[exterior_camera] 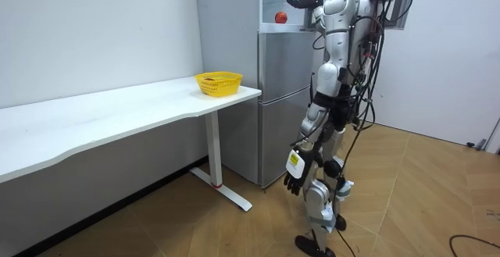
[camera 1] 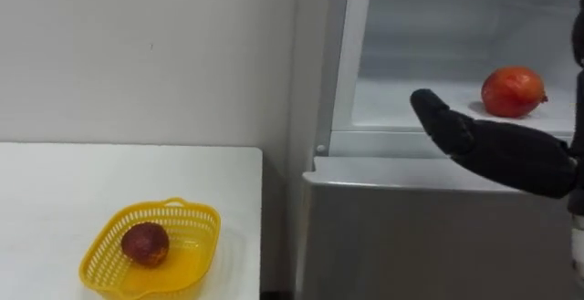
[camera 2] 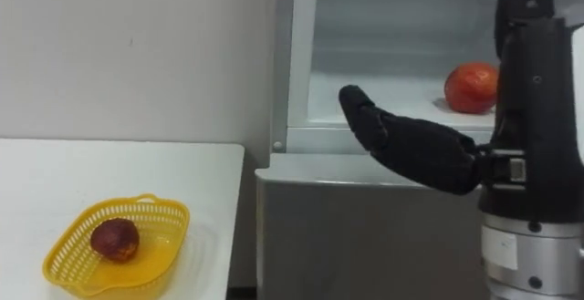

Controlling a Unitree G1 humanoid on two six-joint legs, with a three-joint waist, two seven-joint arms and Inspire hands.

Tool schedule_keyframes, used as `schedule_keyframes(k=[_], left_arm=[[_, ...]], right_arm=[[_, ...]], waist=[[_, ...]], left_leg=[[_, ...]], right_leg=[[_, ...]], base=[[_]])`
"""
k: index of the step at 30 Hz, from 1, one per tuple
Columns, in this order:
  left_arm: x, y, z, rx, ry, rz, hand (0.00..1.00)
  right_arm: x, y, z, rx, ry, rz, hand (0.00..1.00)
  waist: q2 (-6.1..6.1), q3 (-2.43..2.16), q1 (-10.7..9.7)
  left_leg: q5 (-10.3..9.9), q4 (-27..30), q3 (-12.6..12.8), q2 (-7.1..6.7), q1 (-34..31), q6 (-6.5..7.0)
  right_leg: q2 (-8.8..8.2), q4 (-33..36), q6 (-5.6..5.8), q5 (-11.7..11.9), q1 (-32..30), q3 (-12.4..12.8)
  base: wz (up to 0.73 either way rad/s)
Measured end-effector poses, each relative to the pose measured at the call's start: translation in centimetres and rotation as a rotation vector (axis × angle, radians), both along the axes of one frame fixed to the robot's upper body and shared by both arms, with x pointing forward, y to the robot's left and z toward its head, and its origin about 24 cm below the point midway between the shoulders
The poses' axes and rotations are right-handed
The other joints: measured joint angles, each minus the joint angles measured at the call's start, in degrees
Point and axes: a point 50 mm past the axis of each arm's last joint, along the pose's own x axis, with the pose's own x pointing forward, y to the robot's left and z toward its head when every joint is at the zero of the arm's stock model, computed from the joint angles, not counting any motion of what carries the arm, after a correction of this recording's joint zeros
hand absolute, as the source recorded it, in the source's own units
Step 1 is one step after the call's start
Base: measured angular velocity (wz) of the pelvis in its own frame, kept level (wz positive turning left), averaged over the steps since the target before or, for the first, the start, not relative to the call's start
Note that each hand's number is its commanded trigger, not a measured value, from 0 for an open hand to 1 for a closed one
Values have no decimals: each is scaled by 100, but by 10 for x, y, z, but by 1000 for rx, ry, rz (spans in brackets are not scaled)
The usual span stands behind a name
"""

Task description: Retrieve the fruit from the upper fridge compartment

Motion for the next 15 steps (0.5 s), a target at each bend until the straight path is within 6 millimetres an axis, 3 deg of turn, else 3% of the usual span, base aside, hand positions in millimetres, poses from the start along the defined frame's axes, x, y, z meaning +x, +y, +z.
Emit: schedule_keyframes(k=[4,15], left_arm=[[-2,1,0,3,5,2,0],[1,2,1,9,-6,2,0]], right_arm=[[2,-10,-5,46,19,-19,0],[16,-47,-36,134,191,-166,0]], waist=[[-27,6,-137],[-71,7,-132]], left_leg=[[1,-29,-2,0,13,-1],[2,-52,3,-4,22,-1]], right_leg=[[-1,-16,0,0,7,-5],[-2,-35,2,-1,-2,-9]], base=[[0],[0]])
